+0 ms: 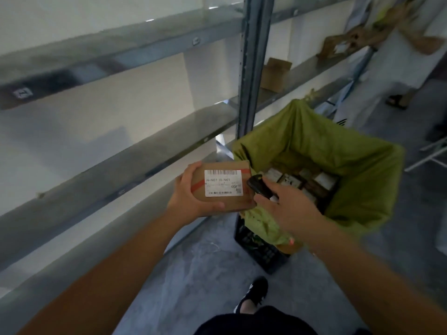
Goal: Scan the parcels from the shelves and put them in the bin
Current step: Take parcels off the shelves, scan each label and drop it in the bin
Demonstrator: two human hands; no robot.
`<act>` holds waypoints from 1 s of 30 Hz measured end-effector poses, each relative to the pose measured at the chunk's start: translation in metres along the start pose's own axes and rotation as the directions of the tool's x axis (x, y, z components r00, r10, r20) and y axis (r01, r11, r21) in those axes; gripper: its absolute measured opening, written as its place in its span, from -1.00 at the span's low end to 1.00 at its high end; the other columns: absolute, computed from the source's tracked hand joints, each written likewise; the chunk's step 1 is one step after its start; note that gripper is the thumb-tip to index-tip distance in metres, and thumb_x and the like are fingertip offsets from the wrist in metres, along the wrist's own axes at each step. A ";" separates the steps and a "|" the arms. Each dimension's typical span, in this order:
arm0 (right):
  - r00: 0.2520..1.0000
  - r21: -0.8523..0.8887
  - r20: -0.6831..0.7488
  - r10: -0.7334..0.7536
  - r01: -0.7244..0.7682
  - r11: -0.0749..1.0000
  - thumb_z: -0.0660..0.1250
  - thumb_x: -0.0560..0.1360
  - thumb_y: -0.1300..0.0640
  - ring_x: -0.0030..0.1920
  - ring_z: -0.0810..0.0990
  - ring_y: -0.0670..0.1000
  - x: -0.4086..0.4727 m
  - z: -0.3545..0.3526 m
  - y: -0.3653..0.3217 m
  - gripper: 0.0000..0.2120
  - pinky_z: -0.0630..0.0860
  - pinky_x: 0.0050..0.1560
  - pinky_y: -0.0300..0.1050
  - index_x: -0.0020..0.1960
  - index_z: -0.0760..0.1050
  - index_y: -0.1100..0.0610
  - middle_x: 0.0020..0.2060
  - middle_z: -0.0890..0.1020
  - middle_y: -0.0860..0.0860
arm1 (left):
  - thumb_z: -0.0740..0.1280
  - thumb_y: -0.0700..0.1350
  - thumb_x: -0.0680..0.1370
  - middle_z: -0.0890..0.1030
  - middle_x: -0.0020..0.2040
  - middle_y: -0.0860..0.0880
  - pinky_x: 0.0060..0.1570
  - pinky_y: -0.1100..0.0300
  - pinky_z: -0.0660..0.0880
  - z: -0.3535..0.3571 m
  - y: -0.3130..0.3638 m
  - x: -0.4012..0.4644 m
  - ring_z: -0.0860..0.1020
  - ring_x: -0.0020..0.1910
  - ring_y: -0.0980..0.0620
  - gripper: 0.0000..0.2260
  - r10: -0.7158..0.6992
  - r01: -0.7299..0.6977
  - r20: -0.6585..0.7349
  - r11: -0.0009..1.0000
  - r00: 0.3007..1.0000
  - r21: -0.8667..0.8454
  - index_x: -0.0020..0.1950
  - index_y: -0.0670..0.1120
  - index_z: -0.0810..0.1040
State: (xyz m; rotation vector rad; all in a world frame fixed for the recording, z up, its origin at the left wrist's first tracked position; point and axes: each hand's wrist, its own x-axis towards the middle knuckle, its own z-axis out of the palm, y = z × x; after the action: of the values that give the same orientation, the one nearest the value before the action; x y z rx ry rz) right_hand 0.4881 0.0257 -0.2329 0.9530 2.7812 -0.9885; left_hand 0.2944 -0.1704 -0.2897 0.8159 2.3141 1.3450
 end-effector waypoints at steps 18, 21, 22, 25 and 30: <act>0.907 0.094 -0.071 0.415 -0.408 0.908 0.21 0.63 -0.29 0.18 0.57 0.06 0.124 -0.108 0.148 -0.34 0.55 0.17 0.00 0.65 0.19 -0.09 0.40 0.52 0.03 | 0.68 0.34 0.08 0.24 0.52 0.02 0.37 -0.09 0.48 0.190 0.082 0.210 0.36 0.43 -0.03 0.10 -0.047 0.051 0.328 0.999 0.944 -0.005 0.49 0.45 0.14; 0.867 0.134 -0.055 0.496 -0.486 0.864 0.22 0.62 -0.32 -0.07 0.58 -0.02 0.134 -0.103 0.165 -0.35 0.61 -0.04 -0.03 0.64 0.19 -0.15 0.25 0.58 0.03 | 0.70 0.27 0.14 0.24 0.53 -0.02 0.37 -0.14 0.48 0.219 0.079 0.235 0.37 0.42 -0.08 0.09 -0.129 0.124 0.390 0.992 0.912 0.036 0.52 0.42 0.14; 0.852 0.137 -0.057 0.521 -0.510 0.849 0.21 0.61 -0.33 -0.08 0.59 -0.02 0.137 -0.100 0.170 -0.34 0.62 -0.08 -0.03 0.64 0.19 -0.17 0.24 0.58 0.04 | 0.71 0.22 0.19 0.24 0.53 -0.04 0.35 -0.13 0.48 0.229 0.077 0.243 0.37 0.42 -0.10 0.07 -0.156 0.145 0.407 0.988 0.900 0.057 0.54 0.41 0.14; 0.797 0.157 -0.035 0.603 -0.591 0.791 0.21 0.60 -0.36 0.02 0.61 0.02 0.144 -0.093 0.183 -0.32 0.64 0.02 0.02 0.64 0.19 -0.15 0.32 0.56 0.05 | 0.68 0.06 0.34 0.22 0.54 -0.09 0.27 -0.11 0.46 0.259 0.069 0.267 0.36 0.42 -0.17 0.00 -0.268 0.237 0.445 0.963 0.854 0.125 0.58 0.36 0.12; 0.663 0.222 -0.013 0.749 -0.728 0.648 0.24 0.60 -0.34 0.01 0.63 0.01 0.155 -0.082 0.187 -0.31 0.65 0.07 0.03 0.65 0.20 -0.14 0.27 0.58 0.02 | 0.65 0.07 0.39 0.35 0.54 -0.08 0.31 -0.23 0.51 0.316 0.042 0.307 0.44 0.38 -0.22 0.00 -0.530 0.532 0.517 0.831 0.672 0.161 0.62 0.33 0.06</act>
State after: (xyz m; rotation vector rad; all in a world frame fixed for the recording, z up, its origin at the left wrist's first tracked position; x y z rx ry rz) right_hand 0.4810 0.2706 -0.3075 1.9913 1.9755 -1.0631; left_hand 0.2426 0.2521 -0.4114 0.3817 1.8649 0.7271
